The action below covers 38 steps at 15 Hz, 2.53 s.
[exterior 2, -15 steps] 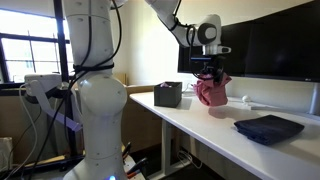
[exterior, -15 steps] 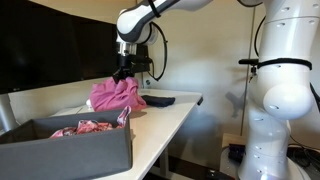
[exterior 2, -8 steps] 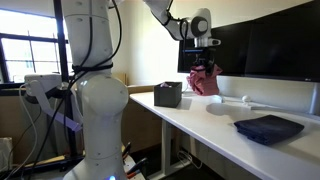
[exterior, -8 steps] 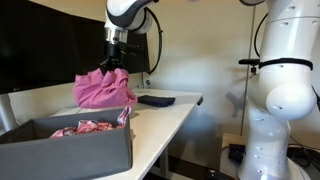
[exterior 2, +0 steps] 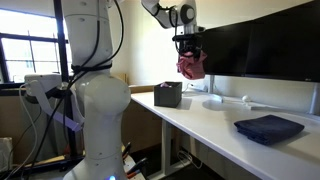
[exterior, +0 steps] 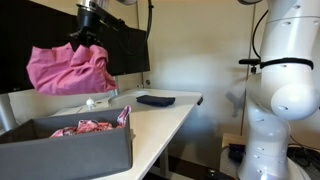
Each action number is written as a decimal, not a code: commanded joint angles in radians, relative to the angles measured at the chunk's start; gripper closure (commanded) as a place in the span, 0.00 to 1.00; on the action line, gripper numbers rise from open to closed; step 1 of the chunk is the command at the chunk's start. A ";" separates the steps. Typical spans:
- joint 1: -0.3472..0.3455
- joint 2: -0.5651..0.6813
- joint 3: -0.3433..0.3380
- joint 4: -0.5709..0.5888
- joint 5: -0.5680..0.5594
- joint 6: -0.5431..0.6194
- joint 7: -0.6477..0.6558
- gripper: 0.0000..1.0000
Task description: Put the clothes in the box
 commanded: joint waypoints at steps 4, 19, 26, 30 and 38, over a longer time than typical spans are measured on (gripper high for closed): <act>0.058 0.023 0.052 0.032 0.076 -0.064 0.002 0.90; 0.087 0.244 0.071 0.030 0.200 -0.193 0.037 0.91; 0.085 0.315 0.063 0.012 0.232 -0.219 0.051 0.91; 0.091 0.329 0.056 -0.014 0.212 -0.182 0.074 0.91; 0.150 0.281 0.045 -0.044 -0.084 -0.069 0.153 0.41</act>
